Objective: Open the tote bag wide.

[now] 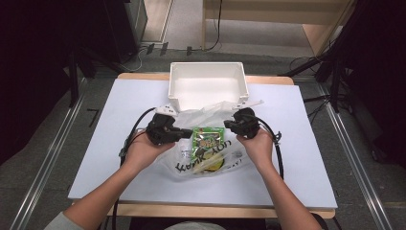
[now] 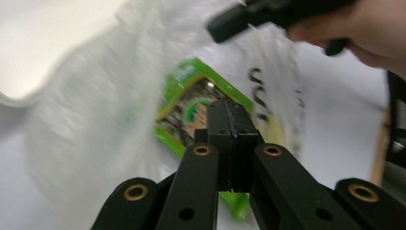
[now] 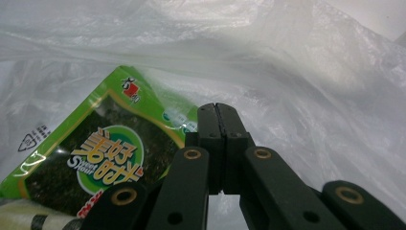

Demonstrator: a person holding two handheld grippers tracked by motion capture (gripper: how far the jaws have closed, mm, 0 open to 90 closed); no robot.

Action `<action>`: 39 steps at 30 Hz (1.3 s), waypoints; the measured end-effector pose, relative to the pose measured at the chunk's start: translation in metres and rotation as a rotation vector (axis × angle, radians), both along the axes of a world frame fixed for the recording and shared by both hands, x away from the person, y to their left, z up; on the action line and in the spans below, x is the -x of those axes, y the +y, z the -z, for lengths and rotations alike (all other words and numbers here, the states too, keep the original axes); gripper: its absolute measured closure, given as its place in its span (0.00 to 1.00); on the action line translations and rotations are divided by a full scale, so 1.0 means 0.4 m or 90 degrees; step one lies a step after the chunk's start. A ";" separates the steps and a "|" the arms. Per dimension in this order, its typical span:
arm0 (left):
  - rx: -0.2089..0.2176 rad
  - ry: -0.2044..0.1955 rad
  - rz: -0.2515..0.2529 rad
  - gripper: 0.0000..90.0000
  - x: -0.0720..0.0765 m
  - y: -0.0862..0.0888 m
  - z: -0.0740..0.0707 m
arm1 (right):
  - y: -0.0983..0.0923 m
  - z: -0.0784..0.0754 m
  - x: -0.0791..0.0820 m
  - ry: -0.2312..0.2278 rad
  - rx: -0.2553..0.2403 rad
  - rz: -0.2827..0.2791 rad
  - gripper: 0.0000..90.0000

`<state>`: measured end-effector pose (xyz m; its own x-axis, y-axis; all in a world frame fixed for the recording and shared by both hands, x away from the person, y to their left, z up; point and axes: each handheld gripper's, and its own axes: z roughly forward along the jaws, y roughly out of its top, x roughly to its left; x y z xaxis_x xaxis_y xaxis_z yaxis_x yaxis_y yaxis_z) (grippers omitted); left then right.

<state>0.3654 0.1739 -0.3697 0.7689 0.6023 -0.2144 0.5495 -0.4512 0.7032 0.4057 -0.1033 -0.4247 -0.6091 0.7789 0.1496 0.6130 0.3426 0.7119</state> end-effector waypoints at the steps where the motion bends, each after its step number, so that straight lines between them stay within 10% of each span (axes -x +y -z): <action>1: 0.005 0.008 -0.001 1.00 -0.015 -0.002 -0.001 | -0.002 0.000 0.005 0.002 0.001 -0.002 1.00; 11: -0.013 0.005 -0.003 1.00 -0.126 -0.035 0.014 | -0.006 0.002 0.027 -0.002 -0.004 -0.021 1.00; 17: -0.019 0.034 -0.036 1.00 -0.192 -0.012 0.101 | -0.009 0.001 0.041 -0.003 -0.006 -0.034 1.00; 28: -0.002 0.071 -0.067 1.00 -0.207 0.021 0.215 | -0.006 0.053 0.051 0.027 0.005 -0.050 1.00; 39: -0.005 0.070 -0.073 1.00 -0.198 0.022 0.222 | -0.035 0.095 0.150 0.058 0.010 -0.059 1.00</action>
